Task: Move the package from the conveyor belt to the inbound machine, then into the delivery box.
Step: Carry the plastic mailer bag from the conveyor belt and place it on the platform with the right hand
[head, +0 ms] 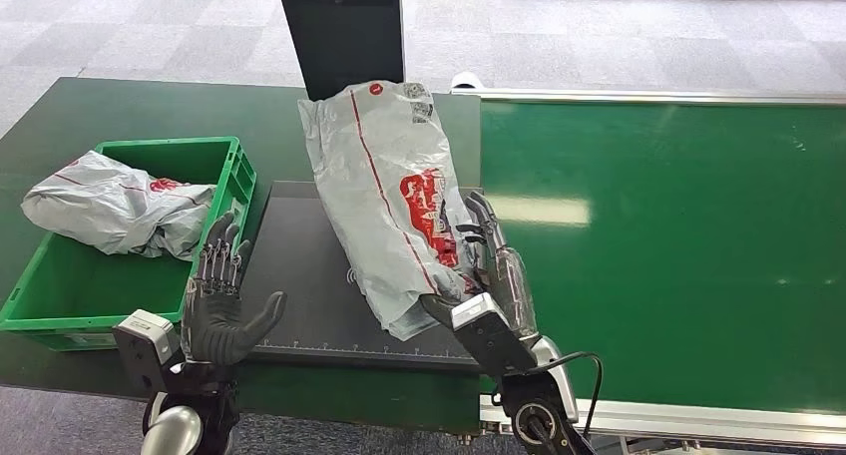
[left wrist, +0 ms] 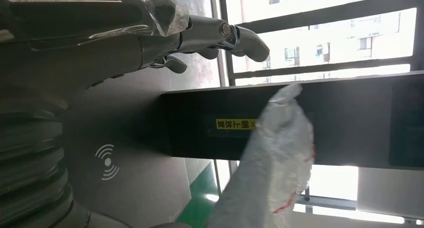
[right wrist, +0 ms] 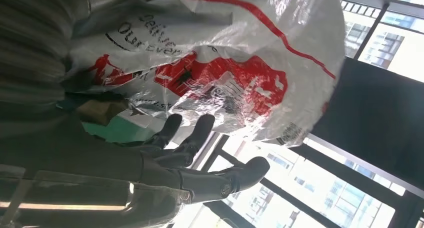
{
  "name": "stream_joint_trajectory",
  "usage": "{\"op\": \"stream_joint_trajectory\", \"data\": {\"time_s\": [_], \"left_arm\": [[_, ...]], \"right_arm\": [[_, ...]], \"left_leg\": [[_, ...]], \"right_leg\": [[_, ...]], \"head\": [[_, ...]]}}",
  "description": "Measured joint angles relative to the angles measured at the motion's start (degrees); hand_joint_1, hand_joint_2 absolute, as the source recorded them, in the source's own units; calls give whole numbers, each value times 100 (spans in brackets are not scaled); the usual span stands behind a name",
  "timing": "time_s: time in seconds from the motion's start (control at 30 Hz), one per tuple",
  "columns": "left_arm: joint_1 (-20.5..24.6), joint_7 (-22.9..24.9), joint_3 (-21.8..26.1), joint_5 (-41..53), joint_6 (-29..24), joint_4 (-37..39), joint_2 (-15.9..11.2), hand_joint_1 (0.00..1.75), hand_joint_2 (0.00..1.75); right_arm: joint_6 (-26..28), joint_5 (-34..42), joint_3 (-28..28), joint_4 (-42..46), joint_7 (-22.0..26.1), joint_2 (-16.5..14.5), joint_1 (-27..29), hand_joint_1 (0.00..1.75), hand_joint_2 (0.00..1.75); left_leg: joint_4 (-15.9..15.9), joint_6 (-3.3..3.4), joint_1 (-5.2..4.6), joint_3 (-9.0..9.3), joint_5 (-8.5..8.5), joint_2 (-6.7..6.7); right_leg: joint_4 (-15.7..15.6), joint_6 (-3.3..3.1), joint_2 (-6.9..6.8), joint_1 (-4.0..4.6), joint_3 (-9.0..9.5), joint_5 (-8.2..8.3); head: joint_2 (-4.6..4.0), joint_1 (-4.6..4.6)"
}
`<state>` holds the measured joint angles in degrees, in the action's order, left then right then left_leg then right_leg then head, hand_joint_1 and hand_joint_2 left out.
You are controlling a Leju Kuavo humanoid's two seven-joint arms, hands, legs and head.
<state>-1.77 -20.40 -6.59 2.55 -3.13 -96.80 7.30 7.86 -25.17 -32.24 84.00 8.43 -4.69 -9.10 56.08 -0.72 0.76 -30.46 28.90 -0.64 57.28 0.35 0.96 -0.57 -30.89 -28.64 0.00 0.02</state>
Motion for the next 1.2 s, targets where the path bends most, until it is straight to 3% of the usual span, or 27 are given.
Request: {"op": "stream_joint_trajectory", "data": {"time_s": [0.27, 0.73, 0.93, 1.2], "left_arm": [[3, 59, 21, 143, 156, -2, 2, 0, 175], [264, 555, -244, 1038, 598, 195, -70, 0, 175], [329, 781, -594, 1785, 587, 372, -197, 0, 175], [521, 1109, -1117, 2947, 653, 1102, -367, 0, 175]], "right_arm": [[-108, 318, 4, 89, -58, 73, 65, 0, 175], [-911, 2037, 118, 261, 82, 188, 150, 0, 175], [-742, 2597, 378, 472, 589, 228, 269, 0, 175], [-526, 2864, 990, 816, 714, 247, 493, 0, 175]], "left_leg": [[0, 0, 0, 1, 0, 0], [1, 0, 0, 1, 0, 1], [1, 0, 0, 0, 1, 0], [2, 0, -1, 1, 0, 1]], "right_leg": [[0, 0, 0, 0, -1, 0], [-1, 0, 1, 0, -3, 0], [-1, 0, 1, 0, -4, 0], [-2, 0, 1, -1, -3, 0]], "head": [[0, -1], [0, -1], [0, -1], [0, 0]]}}
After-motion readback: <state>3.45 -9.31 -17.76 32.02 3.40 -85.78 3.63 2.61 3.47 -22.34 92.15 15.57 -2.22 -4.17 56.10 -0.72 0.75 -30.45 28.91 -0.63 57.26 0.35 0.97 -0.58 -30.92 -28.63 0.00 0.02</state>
